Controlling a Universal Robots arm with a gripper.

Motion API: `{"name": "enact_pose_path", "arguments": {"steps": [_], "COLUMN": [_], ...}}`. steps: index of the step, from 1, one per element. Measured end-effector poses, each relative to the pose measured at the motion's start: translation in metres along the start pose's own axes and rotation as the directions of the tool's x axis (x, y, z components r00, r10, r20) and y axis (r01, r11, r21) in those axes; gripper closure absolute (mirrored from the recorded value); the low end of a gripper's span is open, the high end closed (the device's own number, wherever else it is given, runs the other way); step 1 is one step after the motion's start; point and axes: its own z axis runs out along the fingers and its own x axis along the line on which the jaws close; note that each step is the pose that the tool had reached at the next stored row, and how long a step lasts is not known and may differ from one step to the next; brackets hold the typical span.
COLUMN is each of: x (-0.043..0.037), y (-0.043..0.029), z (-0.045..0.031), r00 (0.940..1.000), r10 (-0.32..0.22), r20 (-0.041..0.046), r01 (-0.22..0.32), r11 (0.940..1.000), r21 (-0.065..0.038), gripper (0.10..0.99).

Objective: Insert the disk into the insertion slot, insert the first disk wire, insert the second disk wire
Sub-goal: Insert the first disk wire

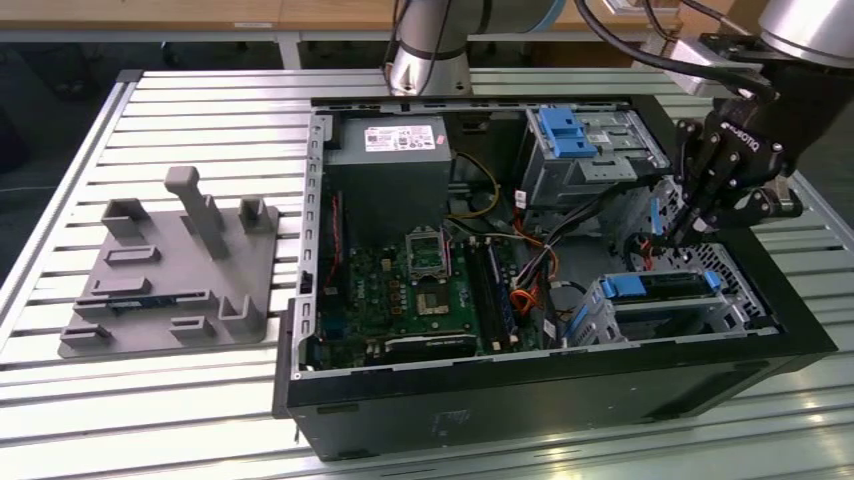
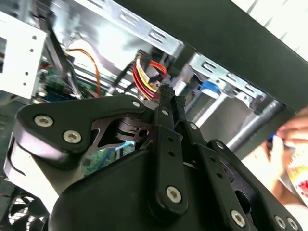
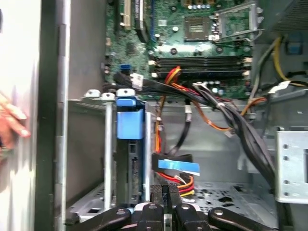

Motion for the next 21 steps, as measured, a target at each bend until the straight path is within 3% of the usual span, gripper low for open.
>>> {"name": "enact_pose_path", "arguments": {"steps": [2, 10, 12, 16, 21], "x": [0.0023, 0.0205, 0.0234, 0.0274, 0.0369], "y": [0.0000, 0.0014, 0.0016, 0.0021, 0.0042], "z": [0.0002, 0.0022, 0.0025, 0.0029, 0.0040], "r00": [0.9998, 0.9995, 0.9991, 0.9974, 0.9963], "r10": [-0.001, -0.001, -0.002, -0.006, -0.007], "r20": [0.0183, 0.0306, 0.0414, 0.0712, 0.0851], "r01": [0.001, 0.001, 0.002, 0.005, 0.006], "r11": [1.0000, 1.0000, 1.0000, 0.9999, 0.9999], "r21": [0.002, 0.005, 0.006, 0.010, 0.012], "gripper": [0.918, 0.918, 0.918, 0.918, 0.918]}}
